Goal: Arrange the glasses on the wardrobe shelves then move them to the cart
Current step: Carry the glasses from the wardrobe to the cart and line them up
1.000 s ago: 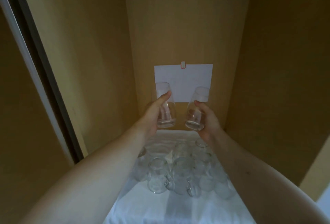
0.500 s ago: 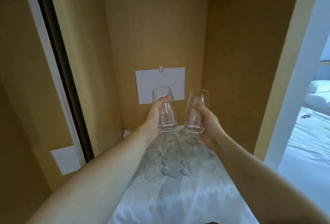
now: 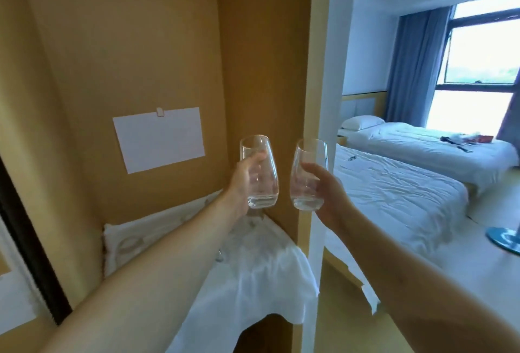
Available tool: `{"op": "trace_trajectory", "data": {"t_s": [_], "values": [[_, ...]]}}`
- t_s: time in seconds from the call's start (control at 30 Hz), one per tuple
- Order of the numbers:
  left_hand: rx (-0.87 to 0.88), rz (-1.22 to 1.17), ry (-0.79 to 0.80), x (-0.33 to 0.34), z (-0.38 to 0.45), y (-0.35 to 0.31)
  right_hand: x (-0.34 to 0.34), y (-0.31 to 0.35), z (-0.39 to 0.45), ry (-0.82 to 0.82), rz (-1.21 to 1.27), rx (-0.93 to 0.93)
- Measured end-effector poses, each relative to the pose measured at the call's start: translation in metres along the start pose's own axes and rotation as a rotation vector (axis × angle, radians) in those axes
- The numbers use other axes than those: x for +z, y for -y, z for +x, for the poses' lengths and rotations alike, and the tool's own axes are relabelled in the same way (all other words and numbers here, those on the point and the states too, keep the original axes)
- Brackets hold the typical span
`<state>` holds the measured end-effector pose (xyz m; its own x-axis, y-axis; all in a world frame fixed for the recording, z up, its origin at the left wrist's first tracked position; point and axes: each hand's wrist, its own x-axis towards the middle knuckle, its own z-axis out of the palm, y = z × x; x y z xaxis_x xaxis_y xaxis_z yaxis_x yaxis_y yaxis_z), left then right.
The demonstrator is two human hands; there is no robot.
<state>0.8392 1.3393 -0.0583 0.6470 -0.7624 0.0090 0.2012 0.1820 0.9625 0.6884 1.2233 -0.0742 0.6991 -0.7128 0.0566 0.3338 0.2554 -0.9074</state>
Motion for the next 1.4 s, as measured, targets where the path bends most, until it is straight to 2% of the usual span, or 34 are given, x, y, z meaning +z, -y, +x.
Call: {"op": "trace_trajectory", "data": {"t_s": [0.2, 0.47, 0.77, 1.0, 1.2, 1.4], "values": [[-0.039, 0.013, 0.165, 0.087, 0.016, 0.014, -0.074, 0.037, -0.025, -0.157, -0.047, -0.028], [-0.1, 0.089, 0.375, 0.236, 0.032, 0.049, -0.208, 0.093, -0.055, -0.401, -0.092, -0.113], [-0.177, 0.168, 0.594, 0.405, 0.038, 0.102, -0.348, 0.147, -0.093, -0.529, -0.186, -0.176], [-0.256, 0.174, 0.637, 0.509, 0.047, 0.15, -0.446, 0.18, -0.109, -0.653, -0.185, -0.195], [-0.306, 0.179, 0.703, 0.566, 0.052, 0.191, -0.505, 0.178, -0.107, -0.716, -0.162, -0.189], [-0.361, 0.192, 0.749, 0.615, 0.095, 0.223, -0.556, 0.179, -0.084, -0.819, -0.117, -0.146]]}}
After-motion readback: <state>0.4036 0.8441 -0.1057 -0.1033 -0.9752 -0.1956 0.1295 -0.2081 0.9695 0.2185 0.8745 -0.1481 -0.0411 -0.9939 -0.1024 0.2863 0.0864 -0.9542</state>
